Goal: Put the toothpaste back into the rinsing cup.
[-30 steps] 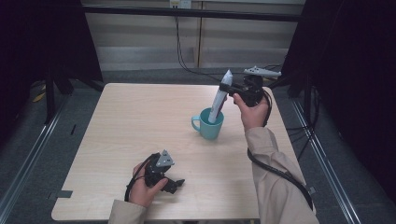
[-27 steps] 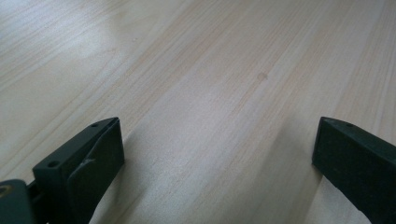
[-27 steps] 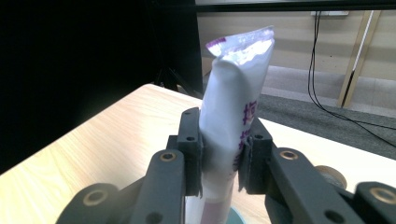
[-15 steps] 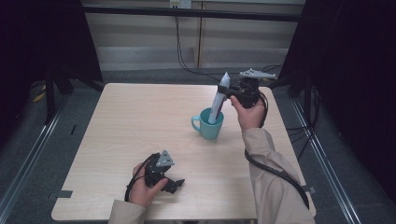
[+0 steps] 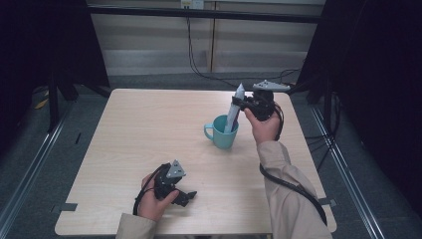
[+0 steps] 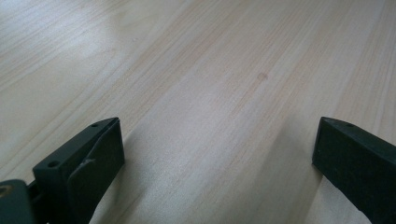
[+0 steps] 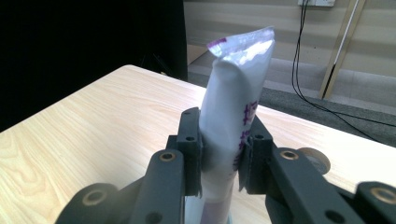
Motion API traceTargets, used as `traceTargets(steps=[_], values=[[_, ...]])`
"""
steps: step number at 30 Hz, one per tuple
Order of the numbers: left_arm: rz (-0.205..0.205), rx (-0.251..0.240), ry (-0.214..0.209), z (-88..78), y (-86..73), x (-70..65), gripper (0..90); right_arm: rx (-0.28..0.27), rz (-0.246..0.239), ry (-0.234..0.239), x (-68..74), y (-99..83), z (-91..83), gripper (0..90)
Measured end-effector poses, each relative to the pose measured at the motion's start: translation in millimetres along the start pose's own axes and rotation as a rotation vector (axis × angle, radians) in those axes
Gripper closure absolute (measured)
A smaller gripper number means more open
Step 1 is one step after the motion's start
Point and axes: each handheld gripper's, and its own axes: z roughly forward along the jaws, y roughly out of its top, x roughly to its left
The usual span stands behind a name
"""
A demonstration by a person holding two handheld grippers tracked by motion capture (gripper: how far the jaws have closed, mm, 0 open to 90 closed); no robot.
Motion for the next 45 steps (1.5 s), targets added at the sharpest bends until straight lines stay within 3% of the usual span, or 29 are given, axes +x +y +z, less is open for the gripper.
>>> traceTargets(steps=[25, 45], values=[[0.002, 0.0, 0.003, 0.2, 0.0, -0.3, 1.5, 0.028, -0.001, 0.012, 4.1, -27.1, 11.0, 72.7], [-0.001, 0.0, 0.004, 0.3, -0.1, -0.6, 1.4, 0.028, 0.002, 0.021, 5.5, -31.8, 10.8, 71.5]])
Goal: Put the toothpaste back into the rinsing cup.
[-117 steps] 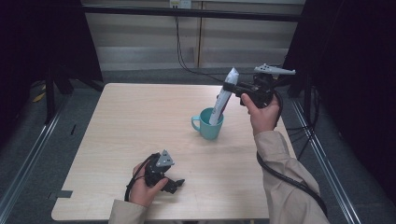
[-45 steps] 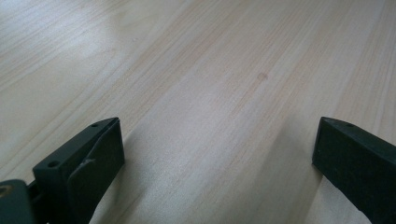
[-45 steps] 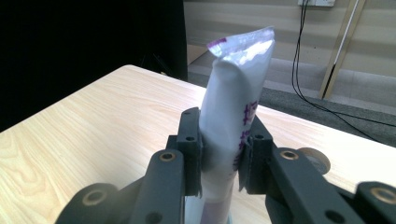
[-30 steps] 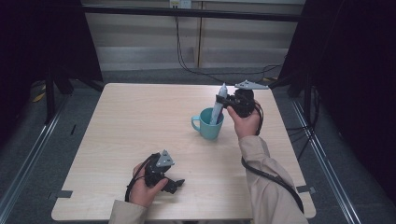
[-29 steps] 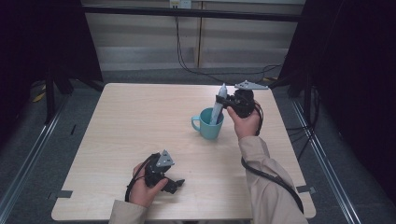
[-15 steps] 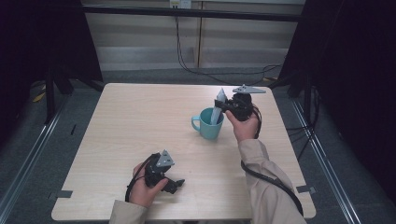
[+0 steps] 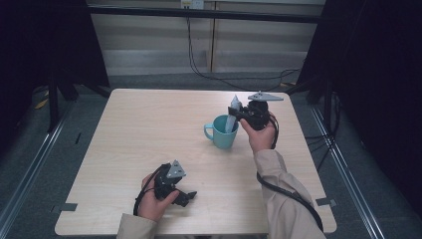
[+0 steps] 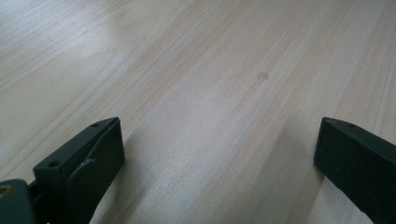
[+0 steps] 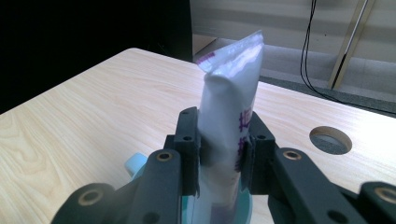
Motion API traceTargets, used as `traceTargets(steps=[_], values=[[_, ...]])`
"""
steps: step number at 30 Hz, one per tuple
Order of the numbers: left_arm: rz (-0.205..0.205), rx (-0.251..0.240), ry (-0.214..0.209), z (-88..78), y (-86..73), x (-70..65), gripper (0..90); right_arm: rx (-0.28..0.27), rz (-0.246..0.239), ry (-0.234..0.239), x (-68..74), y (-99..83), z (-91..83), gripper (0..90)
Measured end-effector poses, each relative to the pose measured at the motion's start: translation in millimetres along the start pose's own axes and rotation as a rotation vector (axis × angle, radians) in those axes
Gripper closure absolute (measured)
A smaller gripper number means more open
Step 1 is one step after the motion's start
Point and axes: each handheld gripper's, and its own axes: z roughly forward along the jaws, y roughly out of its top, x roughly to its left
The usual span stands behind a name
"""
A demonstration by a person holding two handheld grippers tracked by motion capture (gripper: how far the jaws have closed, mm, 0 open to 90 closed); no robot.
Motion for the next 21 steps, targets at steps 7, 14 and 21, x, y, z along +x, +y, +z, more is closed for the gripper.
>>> traceTargets(steps=[7, 14, 21], values=[[-0.001, 0.0, 0.001, 0.0, 0.0, -0.1, 1.4, 0.003, -0.003, 0.003, -0.2, -1.2, -3.2, 71.4], [0.0, 0.004, -0.001, -0.2, 0.1, -0.1, 1.4, 0.003, -0.007, 0.002, 0.4, -3.2, -7.5, 71.0], [-0.001, 0.003, 0.0, -0.1, 0.2, -0.3, 1.3, 0.004, -0.001, -0.001, -1.4, -5.6, -12.9, 70.7]])
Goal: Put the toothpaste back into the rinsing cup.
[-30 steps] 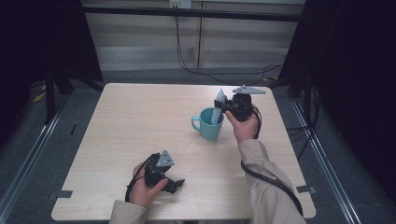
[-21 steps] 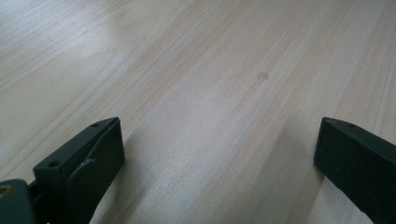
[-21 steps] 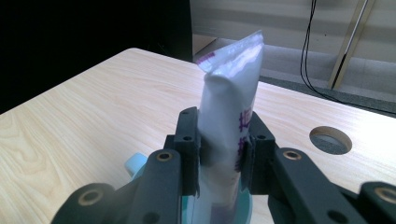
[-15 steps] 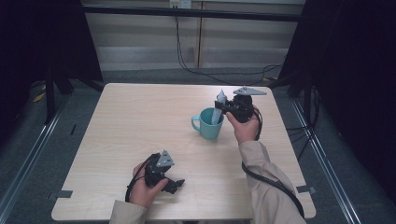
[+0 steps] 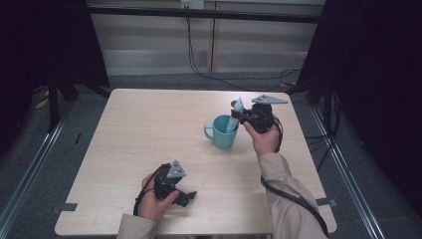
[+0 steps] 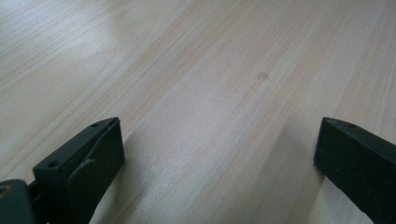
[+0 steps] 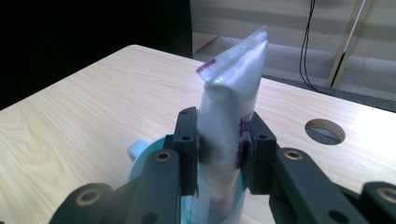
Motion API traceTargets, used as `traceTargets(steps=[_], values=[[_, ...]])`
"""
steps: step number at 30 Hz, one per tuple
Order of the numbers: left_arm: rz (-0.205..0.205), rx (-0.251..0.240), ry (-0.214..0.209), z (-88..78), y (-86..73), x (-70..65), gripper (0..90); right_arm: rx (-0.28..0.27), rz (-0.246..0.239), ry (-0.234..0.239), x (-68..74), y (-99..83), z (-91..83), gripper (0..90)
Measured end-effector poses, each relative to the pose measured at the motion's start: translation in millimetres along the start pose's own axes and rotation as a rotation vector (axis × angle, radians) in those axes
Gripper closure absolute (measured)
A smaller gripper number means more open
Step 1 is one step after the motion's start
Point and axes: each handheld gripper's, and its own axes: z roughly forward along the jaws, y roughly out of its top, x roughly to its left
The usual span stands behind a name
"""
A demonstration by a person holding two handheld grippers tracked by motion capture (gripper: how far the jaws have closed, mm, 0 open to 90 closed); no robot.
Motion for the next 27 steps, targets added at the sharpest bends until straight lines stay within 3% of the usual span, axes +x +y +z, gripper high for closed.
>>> traceTargets(steps=[27], values=[[-0.001, -0.003, 0.001, 0.3, -0.1, -0.1, 1.2, 0.015, 0.004, -0.001, -2.7, 1.0, 7.5, 68.0]])
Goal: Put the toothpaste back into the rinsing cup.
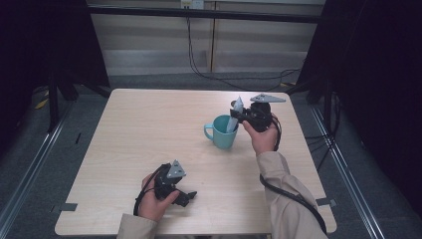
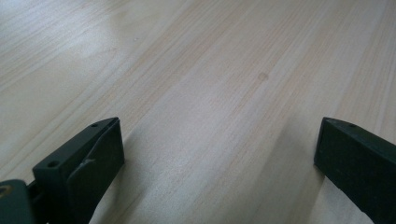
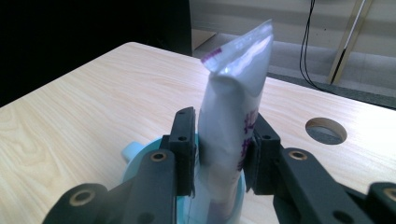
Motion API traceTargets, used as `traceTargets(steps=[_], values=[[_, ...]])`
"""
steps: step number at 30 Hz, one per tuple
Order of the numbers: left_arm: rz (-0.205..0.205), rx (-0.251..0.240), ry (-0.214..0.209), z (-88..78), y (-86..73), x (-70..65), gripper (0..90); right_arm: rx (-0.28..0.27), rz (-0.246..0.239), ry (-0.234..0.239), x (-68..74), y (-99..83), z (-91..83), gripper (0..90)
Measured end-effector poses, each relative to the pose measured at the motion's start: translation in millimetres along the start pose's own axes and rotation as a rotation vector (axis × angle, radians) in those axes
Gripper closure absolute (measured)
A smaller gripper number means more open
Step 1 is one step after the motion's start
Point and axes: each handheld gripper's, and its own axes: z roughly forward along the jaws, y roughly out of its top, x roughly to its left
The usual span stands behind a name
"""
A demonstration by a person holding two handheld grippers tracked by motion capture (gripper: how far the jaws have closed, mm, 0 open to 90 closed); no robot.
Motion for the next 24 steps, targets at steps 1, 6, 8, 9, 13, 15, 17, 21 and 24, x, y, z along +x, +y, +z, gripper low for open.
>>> traceTargets(steps=[1, 6, 8, 9, 13, 15, 17, 21, 24], values=[[0.0, 0.0, 0.0, 0.0, 0.0, 0.0, 1.2, 0.0, 0.0, 0.0, 0.0, 0.0, 0.0, 68.0], [-0.001, 0.001, -0.001, -0.1, 0.0, 0.0, 1.2, -0.004, 0.007, -0.001, -2.9, -1.3, 5.7, 67.8], [-0.001, 0.002, -0.001, -0.1, 0.0, 0.0, 1.2, -0.003, 0.009, -0.004, -3.8, -1.3, 7.0, 67.8], [-0.001, 0.002, -0.001, -0.1, 0.0, 0.0, 1.2, -0.004, 0.009, -0.005, -4.2, -1.3, 7.3, 67.6], [-0.001, 0.001, -0.001, -0.1, 0.0, 0.0, 1.2, -0.001, 0.015, -0.008, -5.1, -1.6, 8.8, 66.2], [0.0, 0.002, -0.001, -0.1, 0.0, 0.0, 1.2, -0.002, 0.018, -0.009, -5.6, -2.0, 9.0, 65.8], [-0.001, 0.001, -0.001, 0.0, 0.0, 0.0, 1.2, -0.001, 0.02, -0.008, -6.0, -2.2, 9.0, 65.3], [-0.003, 0.0, -0.001, 0.1, -0.1, -0.2, 1.2, 0.002, 0.027, -0.012, -6.9, -3.7, 8.0, 63.6], [0.0, 0.001, -0.001, 0.0, 0.0, 0.0, 1.1, 0.007, 0.027, -0.014, -7.6, -4.6, 7.3, 63.4]])
